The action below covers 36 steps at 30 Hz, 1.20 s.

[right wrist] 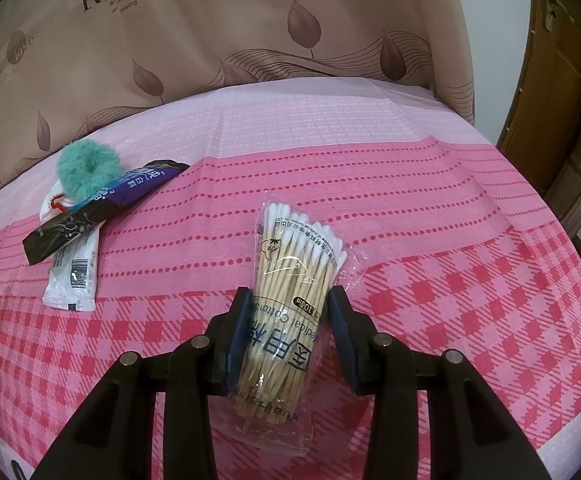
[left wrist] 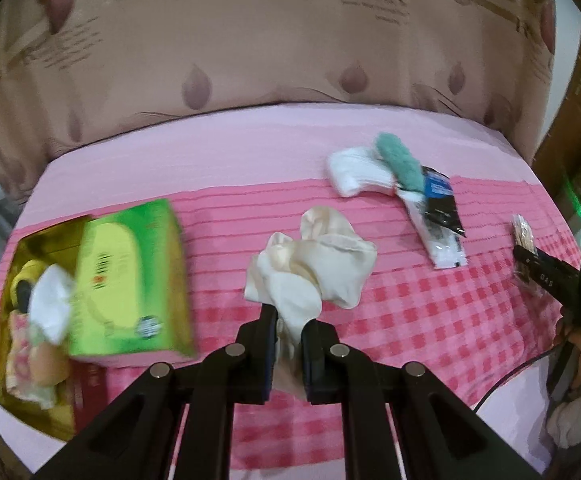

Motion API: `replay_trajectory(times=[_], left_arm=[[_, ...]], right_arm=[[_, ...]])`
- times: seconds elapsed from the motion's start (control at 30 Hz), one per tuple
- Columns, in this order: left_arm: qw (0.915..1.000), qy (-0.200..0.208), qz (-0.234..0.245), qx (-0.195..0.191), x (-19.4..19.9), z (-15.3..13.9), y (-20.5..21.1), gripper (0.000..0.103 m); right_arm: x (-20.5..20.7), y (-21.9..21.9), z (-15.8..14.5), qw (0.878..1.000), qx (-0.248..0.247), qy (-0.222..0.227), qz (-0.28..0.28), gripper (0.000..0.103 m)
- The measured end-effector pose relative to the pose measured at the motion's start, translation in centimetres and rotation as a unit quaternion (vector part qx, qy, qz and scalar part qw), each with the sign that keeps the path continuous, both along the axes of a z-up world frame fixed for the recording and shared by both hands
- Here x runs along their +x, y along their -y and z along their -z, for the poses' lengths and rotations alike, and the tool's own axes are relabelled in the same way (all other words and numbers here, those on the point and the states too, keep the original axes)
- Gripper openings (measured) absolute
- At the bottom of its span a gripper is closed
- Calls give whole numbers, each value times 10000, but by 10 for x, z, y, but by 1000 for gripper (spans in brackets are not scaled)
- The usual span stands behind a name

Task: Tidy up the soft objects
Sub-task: 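Carry the cream scrunchie into the gold tin with the left gripper and release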

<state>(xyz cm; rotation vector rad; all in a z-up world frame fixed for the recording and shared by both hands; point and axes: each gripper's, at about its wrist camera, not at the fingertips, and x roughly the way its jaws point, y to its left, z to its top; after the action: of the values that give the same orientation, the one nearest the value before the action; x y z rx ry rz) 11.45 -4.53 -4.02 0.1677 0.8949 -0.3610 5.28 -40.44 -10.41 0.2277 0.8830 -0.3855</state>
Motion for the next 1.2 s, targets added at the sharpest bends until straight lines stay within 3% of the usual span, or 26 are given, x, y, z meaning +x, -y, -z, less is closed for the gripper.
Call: replay_trajectory(times=[0.63, 0.97, 1.2], left_arm=[[9893, 470, -1374, 164, 11, -35, -137, 10], [9773, 374, -2065, 277, 42, -26, -196, 11], [9731, 183, -2271, 342, 66, -10, -216, 11]], right_arm=[[1, -2, 0, 10000, -68, -30, -15, 38], [1, -2, 0, 9999, -116, -56, -29, 38], [1, -2, 0, 9999, -125, -56, -31, 38]])
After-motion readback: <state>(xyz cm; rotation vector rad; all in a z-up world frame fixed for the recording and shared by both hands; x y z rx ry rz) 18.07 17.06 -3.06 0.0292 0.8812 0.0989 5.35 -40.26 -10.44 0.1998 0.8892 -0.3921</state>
